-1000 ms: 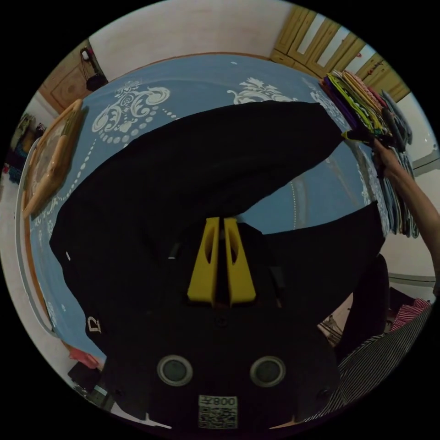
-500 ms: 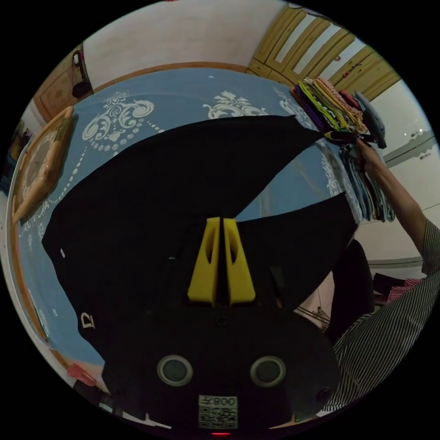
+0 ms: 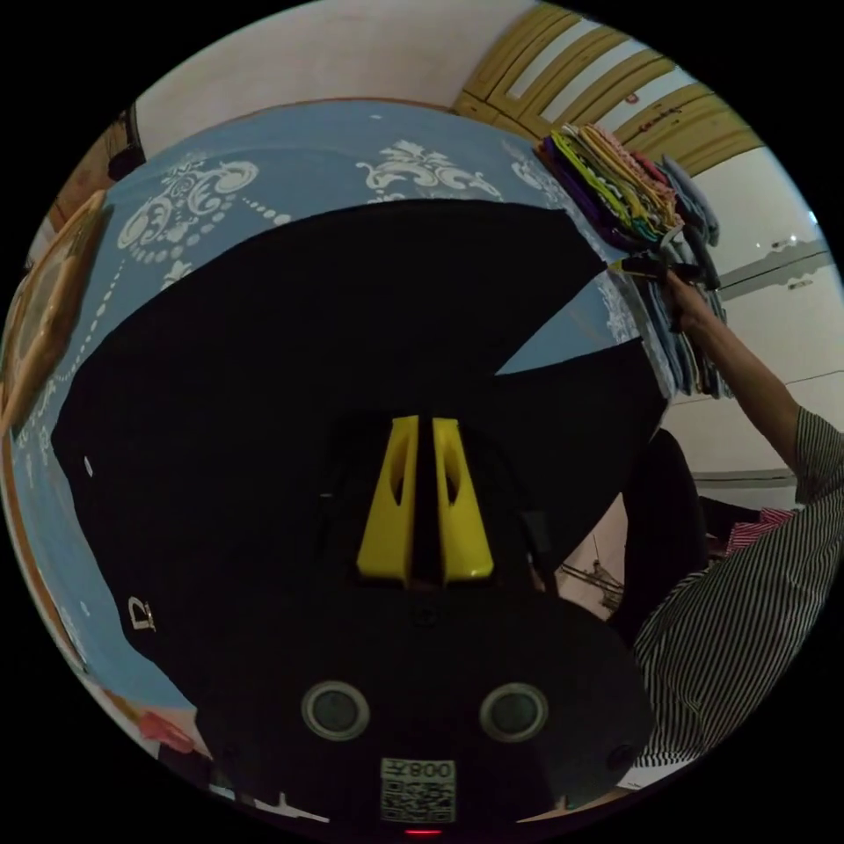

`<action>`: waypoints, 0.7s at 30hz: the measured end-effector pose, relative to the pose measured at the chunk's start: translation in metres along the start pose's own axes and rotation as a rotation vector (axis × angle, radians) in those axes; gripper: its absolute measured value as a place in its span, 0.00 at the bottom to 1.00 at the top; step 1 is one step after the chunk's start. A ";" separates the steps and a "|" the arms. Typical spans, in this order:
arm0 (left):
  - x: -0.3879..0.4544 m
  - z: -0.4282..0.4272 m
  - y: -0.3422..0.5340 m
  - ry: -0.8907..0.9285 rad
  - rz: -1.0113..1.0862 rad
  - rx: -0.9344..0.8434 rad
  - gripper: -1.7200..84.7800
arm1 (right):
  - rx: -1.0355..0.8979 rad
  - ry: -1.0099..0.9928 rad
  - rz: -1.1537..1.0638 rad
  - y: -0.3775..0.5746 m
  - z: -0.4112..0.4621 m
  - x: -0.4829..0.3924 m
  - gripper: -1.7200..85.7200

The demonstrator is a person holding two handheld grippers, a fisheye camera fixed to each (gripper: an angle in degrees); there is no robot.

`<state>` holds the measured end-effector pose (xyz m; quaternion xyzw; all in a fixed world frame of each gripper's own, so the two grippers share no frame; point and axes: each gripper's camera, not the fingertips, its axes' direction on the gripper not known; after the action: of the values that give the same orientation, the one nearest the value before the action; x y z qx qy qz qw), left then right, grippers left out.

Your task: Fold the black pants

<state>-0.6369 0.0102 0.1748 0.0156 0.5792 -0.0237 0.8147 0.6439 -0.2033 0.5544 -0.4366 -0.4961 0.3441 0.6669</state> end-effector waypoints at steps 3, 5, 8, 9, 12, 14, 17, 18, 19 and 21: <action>-0.004 -0.014 0.009 0.084 -0.020 0.091 0.05 | 0.071 -0.048 -0.021 -0.008 0.001 -0.002 0.02; -0.009 -0.016 0.012 0.096 -0.058 0.121 0.05 | 0.085 -0.077 -0.045 -0.017 0.010 -0.008 0.02; -0.021 -0.004 0.016 0.050 -0.145 0.068 0.04 | 0.024 -0.060 -0.095 -0.031 0.042 -0.024 0.02; -0.023 0.005 0.017 0.020 -0.159 0.006 0.03 | -0.033 -0.025 -0.110 -0.036 0.062 -0.029 0.02; -0.026 -0.004 0.023 0.041 -0.181 0.022 0.03 | -0.075 0.026 -0.084 -0.035 0.095 -0.027 0.02; -0.022 -0.019 0.030 0.017 -0.165 0.061 0.02 | -0.087 0.004 -0.076 -0.034 0.103 -0.022 0.02; -0.022 -0.043 0.052 0.013 -0.186 0.128 0.02 | -0.023 0.012 -0.120 -0.019 0.105 -0.023 0.02; -0.024 -0.051 0.064 0.014 -0.209 0.146 0.02 | -0.004 -0.029 -0.148 -0.008 0.105 -0.025 0.02; -0.026 -0.058 0.077 0.010 -0.243 0.156 0.02 | 0.002 -0.051 -0.166 -0.002 0.107 -0.027 0.02; -0.030 -0.068 0.099 0.021 -0.294 0.178 0.02 | 0.000 -0.114 -0.240 0.028 0.116 -0.041 0.02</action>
<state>-0.7048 0.1133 0.1808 0.0029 0.5795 -0.1935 0.7917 0.5206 -0.2010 0.5286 -0.3538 -0.5818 0.2860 0.6743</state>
